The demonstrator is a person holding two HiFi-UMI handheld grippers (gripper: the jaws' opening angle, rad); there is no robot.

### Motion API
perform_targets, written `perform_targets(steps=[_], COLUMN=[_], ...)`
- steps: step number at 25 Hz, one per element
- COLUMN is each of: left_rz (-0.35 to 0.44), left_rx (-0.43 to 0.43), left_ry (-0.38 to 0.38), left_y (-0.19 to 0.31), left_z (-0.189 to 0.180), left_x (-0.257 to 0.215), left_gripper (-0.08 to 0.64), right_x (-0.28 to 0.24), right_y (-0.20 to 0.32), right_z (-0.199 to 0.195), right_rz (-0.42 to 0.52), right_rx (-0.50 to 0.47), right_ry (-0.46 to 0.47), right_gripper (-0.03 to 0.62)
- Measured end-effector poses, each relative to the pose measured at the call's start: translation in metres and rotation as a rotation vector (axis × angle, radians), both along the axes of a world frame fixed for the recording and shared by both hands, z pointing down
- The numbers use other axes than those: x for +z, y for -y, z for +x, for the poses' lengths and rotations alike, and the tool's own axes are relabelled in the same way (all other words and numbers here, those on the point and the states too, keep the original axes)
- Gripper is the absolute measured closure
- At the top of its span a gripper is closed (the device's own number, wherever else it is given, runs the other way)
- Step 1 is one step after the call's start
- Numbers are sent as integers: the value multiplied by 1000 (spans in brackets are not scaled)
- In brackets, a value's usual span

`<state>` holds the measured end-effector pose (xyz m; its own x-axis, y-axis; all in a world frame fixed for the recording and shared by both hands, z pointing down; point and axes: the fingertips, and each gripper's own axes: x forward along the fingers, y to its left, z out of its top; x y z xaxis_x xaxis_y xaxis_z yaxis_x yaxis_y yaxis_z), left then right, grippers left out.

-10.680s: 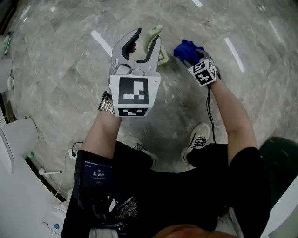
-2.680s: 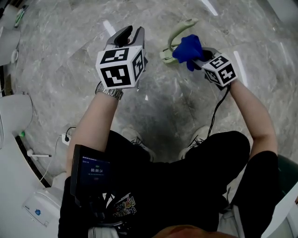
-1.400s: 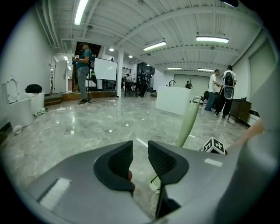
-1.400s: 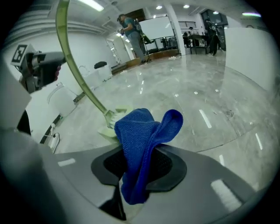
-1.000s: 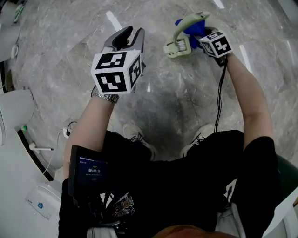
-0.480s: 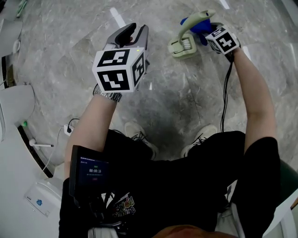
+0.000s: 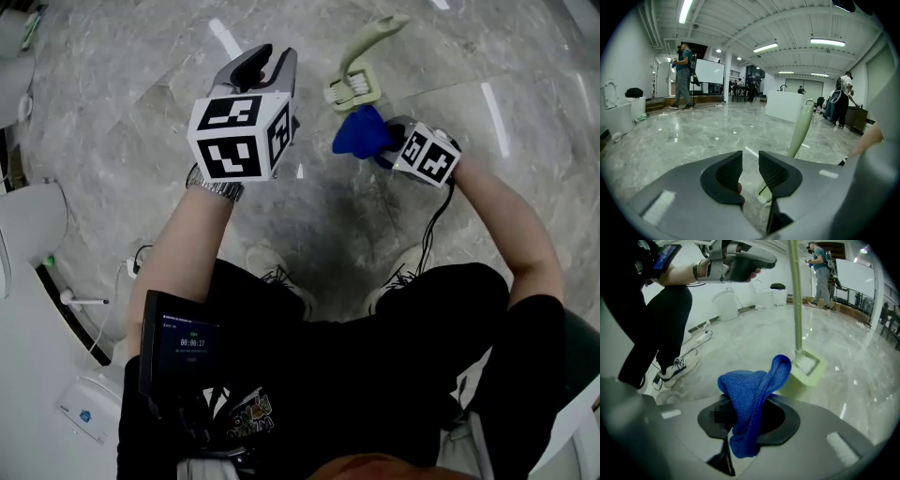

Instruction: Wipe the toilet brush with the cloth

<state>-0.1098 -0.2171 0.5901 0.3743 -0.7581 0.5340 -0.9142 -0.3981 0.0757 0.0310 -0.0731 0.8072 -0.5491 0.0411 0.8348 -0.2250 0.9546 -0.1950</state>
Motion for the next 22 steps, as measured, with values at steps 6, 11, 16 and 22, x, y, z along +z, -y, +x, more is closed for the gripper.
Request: perform_targets(steps=[6, 11, 16, 22], left_rz=[20, 23, 22, 17], left_rx=[-8, -20, -1, 4], left_ry=[7, -2, -7, -7], left_y=[0, -1, 0, 0], left_z=[-2, -6, 1, 1], left_x=[-8, -9, -5, -3], left_gripper=[451, 451, 451, 451], right_x=[-26, -10, 16, 9], right_y=[28, 35, 36, 95], right_z=[-81, -39, 42, 103], right_rz=[5, -19, -45, 20], right_rx=[81, 162, 239, 515], right_ry=[189, 149, 43, 25], right_gripper=[476, 476, 476, 476])
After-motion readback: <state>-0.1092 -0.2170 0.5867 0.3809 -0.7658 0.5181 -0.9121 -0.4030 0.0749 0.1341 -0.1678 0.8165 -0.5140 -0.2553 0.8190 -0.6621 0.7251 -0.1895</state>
